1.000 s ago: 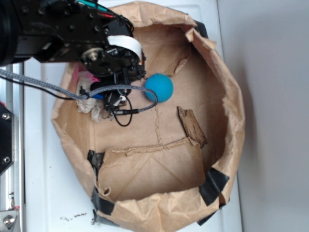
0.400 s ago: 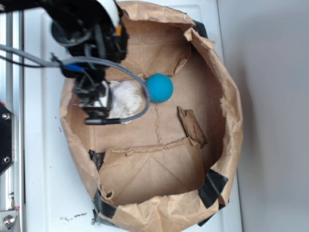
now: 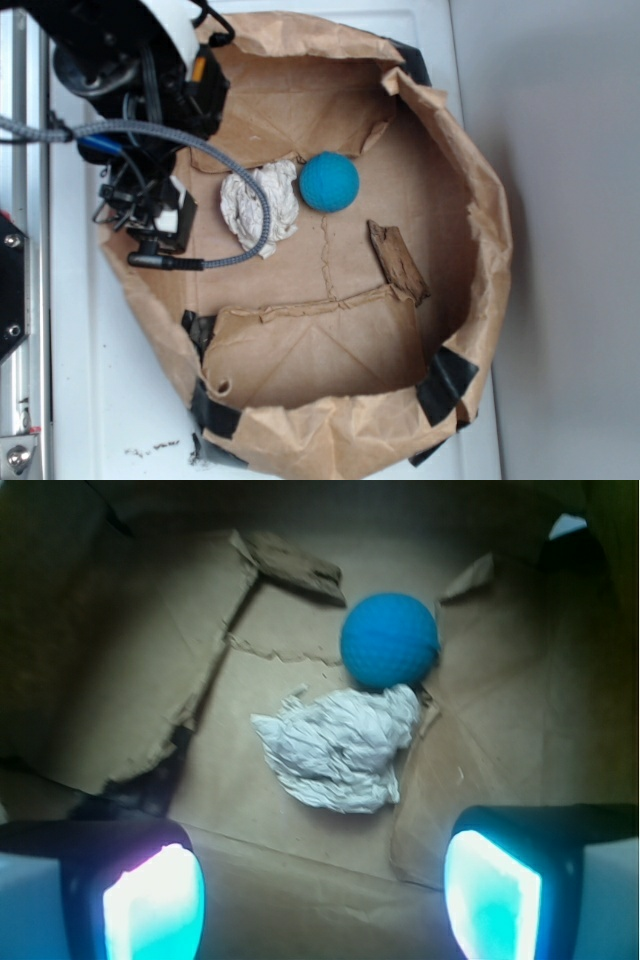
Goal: Grab the white paper.
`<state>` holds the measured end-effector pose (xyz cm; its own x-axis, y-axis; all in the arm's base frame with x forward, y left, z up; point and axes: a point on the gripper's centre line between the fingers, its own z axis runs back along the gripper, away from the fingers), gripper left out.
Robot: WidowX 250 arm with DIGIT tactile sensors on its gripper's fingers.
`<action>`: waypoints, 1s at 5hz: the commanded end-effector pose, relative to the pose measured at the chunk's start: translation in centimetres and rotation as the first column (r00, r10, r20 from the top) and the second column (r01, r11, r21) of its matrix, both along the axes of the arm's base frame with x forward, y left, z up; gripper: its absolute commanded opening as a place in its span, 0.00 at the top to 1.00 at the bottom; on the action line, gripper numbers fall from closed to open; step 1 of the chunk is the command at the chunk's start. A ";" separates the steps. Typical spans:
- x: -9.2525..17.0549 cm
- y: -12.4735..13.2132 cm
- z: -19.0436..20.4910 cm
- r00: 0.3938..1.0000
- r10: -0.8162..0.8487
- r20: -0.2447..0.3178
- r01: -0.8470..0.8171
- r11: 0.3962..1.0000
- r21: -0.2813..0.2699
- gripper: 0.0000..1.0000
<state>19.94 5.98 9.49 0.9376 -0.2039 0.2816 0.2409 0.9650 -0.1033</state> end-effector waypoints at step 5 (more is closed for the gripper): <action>5.0 -0.5 -5.8 0.996 0.082 -0.040 -0.076 0.989 0.126 1.00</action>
